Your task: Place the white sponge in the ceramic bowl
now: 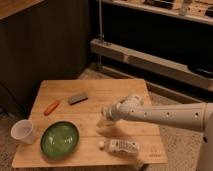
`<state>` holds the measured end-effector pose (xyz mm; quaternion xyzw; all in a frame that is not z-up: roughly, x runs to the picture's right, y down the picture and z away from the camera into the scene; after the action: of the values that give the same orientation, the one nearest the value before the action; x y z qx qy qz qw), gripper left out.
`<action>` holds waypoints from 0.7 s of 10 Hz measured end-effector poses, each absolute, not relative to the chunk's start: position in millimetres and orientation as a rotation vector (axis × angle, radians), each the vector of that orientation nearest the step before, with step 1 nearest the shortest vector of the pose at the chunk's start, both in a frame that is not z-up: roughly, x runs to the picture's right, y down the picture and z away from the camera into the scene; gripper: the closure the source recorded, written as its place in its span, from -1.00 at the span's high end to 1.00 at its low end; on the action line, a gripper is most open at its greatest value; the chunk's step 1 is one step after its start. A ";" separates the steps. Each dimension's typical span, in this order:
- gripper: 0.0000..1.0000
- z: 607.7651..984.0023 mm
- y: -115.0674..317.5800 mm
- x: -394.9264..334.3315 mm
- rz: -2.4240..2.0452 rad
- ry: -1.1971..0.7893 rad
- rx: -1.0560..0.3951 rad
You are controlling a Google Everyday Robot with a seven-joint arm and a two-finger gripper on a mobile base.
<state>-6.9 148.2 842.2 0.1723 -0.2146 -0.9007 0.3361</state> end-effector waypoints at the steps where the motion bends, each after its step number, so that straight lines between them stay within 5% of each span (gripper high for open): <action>1: 0.60 845.2 147.5 -2.9 -2.337 -0.572 0.455; 7: 0.60 886.4 137.5 38.6 -2.228 -0.660 0.499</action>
<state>38.6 137.5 886.4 0.1947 -0.2577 -0.8697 0.3733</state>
